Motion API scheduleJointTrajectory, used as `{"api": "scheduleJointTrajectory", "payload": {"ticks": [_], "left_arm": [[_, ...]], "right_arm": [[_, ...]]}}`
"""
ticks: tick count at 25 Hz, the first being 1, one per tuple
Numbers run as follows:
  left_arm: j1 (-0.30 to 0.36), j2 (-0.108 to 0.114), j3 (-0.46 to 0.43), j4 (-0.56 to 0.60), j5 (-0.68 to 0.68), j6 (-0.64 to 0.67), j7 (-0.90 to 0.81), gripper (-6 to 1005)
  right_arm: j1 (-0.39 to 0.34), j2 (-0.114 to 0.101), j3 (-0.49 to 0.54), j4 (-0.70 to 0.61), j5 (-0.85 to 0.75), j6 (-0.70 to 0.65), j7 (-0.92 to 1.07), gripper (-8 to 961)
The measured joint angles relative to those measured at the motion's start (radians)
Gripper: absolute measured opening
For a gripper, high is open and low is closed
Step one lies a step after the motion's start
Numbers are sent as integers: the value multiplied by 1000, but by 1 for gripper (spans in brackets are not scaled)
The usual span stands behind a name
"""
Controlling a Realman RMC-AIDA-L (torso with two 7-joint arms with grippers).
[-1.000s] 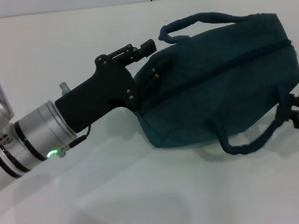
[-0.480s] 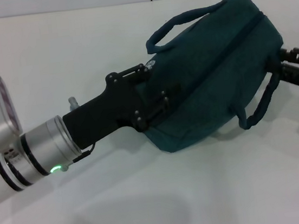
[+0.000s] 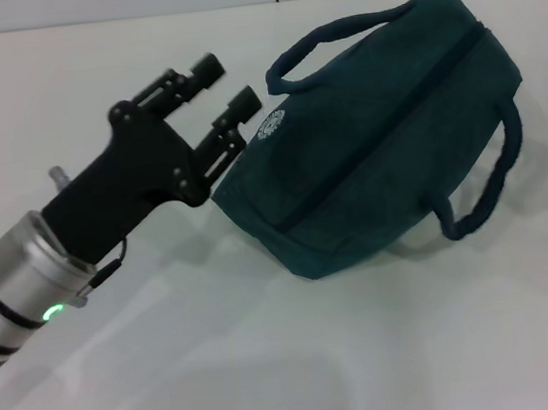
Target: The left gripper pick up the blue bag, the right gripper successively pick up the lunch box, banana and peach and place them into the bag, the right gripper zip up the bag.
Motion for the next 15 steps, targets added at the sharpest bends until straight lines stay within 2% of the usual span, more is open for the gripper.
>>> {"api": "scheduleJointTrajectory", "payload": {"ticks": [2,6,9,12,15], "left_arm": [[7,1,0,0,-20,29,4,479],[19,4,-1,1,-66,81,-1,486],[25,5,5,3,-66,91,-3,591],[24,19,9,7,12,92,0,696],[21,29,8,30,105,91,2,798]], "right_arm": [[7,4,-4,-13,0,-41,-5,505],[21,28,-34,-83,-9,-144,-5,511],[29,30,-120,-125,-13,-198,-4,629],[34,31,-224,-142,-13,-221,-7,747],[35,32,-259,-133,-13,-204,-15,815]]}}
